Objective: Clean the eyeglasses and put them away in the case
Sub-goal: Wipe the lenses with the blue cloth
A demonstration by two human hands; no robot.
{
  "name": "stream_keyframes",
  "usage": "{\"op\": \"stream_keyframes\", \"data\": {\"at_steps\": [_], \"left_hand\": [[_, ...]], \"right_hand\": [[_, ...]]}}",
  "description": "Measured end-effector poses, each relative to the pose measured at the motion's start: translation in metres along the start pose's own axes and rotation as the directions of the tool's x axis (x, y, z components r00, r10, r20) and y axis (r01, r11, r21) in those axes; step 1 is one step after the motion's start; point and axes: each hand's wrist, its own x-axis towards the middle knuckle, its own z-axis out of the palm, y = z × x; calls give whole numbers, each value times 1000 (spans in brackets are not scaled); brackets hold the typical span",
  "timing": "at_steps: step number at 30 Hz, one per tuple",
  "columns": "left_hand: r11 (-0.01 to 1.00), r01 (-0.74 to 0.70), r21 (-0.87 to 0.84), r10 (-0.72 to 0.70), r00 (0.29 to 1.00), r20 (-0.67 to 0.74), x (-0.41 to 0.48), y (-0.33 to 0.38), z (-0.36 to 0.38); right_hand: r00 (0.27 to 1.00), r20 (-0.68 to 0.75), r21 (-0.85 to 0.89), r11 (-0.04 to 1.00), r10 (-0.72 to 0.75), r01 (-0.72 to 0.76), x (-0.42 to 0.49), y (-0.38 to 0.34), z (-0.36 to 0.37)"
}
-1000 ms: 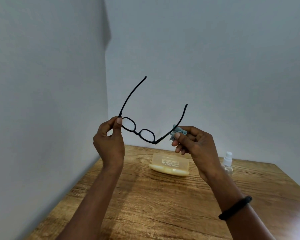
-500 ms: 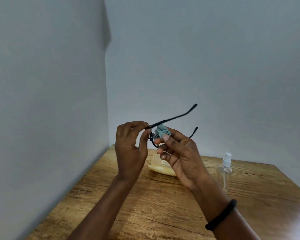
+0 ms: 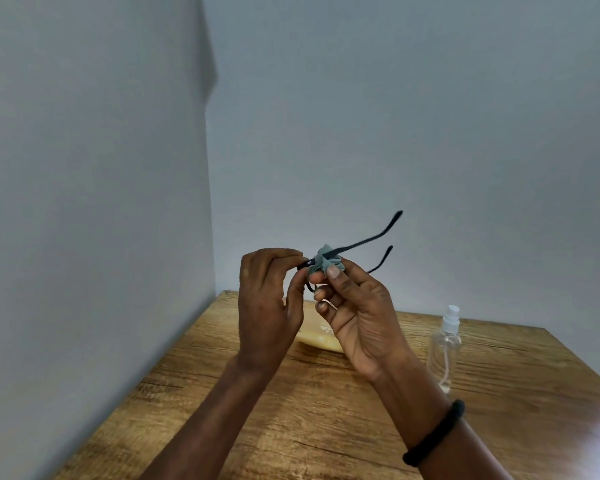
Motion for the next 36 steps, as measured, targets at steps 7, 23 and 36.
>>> {"op": "stream_keyframes", "data": {"at_steps": [7,23,36], "left_hand": [[992,-120,43,120,993,18,-3,-3,2],[973,-209,97,201,976,82,-3,-15,4],[999,-36,1,36,999,35,3,-24,-3]], "right_hand": [[996,-45,-173,982,-80,71,-2,1,4],[933,-222,-352,916,-283,194,-1,-8,3],[952,-243,-56,983,-185,176,2,-36,-7]]}}
